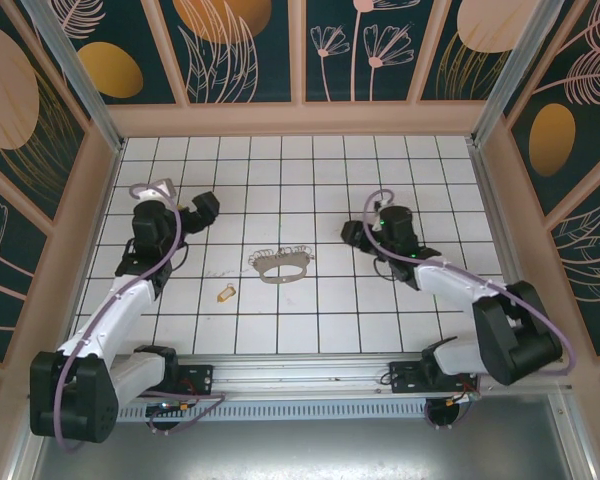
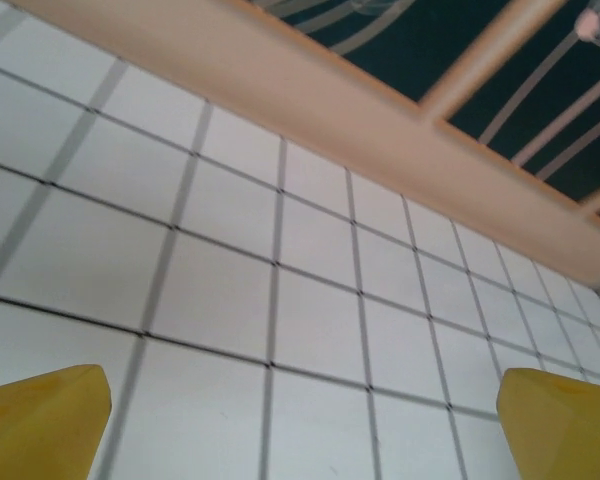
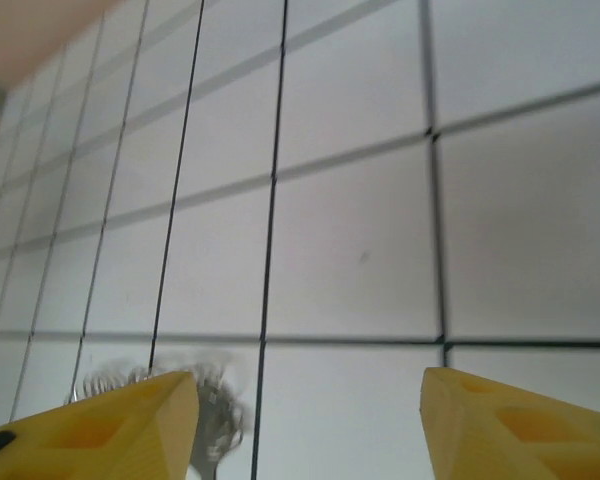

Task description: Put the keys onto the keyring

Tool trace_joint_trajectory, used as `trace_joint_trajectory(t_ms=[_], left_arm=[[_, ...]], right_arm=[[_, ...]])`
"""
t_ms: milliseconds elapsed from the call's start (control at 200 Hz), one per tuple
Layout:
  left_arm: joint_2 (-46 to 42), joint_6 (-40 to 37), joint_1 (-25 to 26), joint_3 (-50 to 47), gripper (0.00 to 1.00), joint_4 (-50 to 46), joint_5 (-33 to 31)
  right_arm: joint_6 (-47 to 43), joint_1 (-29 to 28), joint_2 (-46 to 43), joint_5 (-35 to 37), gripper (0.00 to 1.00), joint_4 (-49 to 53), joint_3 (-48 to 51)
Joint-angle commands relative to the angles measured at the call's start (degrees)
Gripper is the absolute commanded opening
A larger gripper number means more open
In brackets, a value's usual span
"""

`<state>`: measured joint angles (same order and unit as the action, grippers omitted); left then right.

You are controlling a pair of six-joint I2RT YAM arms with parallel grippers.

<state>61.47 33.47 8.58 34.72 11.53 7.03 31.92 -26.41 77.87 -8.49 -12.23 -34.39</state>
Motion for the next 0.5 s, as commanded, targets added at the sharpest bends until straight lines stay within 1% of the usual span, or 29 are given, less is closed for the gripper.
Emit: trace_joint_trajectory(t_ms=[0, 25, 85, 120, 170, 190, 385, 495], left_arm=[[1.6, 4.6, 3.6, 0.9, 0.98, -1.4, 3.0], [2.3, 5.2, 4.7, 0.9, 0.98, -1.1, 3.0], [4.0, 5.9, 7.5, 1.0, 0.99, -0.5, 2.5], [5.3, 6.2, 9.1, 1.3, 0.99, -0.2, 2.1], [7.1, 6.7, 11.4, 1.9, 0.99, 0.0, 1.9], [7.8, 7.1, 12.1, 2.1, 0.98, 0.3, 2.0], [14.8, 13.4, 20.3, 1.2, 0.98, 9.2, 3.5], [18.0, 15.2, 24.6, 1.2, 0.98, 12.0, 3.1]], right_arm=[[0.8, -4.5, 4.1, 2.0, 0.57, 2.0, -3.5], [0.7, -5.2, 5.3, 2.6, 0.56, 2.2, -3.9], [0.7, -7.1, 7.6, 3.1, 0.49, 2.6, -5.2], [1.0, -7.8, 8.9, 3.1, 0.48, 2.9, -5.8], [1.4, -8.9, 10.0, 3.3, 0.43, 3.4, -6.5], [1.6, -9.3, 10.3, 3.5, 0.42, 3.7, -6.7], [5.3, -13.9, 9.0, 8.0, 0.42, 6.3, -6.0], [6.4, -15.7, 7.7, 9.1, 0.42, 6.6, -4.3]])
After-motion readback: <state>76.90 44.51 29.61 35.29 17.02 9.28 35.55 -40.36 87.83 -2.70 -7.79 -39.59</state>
